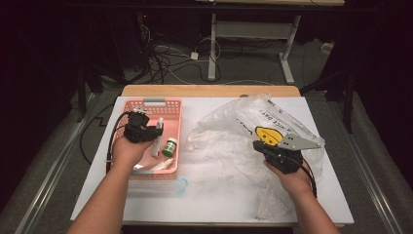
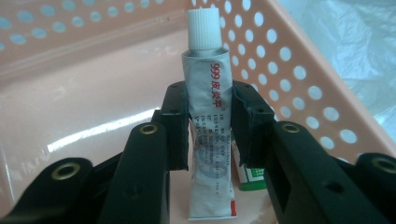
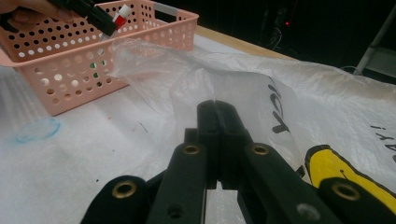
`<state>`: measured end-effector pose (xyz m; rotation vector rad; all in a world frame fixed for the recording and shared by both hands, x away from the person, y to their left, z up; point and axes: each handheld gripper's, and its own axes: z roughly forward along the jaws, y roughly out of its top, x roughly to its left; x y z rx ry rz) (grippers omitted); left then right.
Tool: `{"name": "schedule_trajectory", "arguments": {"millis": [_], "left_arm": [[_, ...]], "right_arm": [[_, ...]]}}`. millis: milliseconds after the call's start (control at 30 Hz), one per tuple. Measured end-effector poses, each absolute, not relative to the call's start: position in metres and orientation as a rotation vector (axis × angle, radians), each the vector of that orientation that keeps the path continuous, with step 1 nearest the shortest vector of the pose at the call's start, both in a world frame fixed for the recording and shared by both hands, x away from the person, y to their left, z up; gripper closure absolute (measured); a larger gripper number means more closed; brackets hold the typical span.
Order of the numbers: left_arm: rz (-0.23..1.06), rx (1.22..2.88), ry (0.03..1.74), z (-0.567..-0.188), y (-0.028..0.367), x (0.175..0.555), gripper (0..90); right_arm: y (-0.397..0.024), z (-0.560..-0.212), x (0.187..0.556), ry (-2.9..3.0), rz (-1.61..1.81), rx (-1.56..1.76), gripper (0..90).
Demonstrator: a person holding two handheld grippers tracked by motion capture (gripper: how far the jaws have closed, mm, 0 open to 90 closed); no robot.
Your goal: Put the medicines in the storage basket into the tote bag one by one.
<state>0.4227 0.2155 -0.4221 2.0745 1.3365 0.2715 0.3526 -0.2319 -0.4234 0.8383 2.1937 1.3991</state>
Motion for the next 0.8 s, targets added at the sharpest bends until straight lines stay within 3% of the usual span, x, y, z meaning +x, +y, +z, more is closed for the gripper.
{"name": "schedule_trajectory", "arguments": {"millis": [800], "left_arm": [[0.462, 1.883, 1.203, -0.409, 0.222, 0.391, 67.3]], "right_arm": [[-0.232, -0.424, 0.351, 2.188, 1.394, 0.837, 90.0]]}}
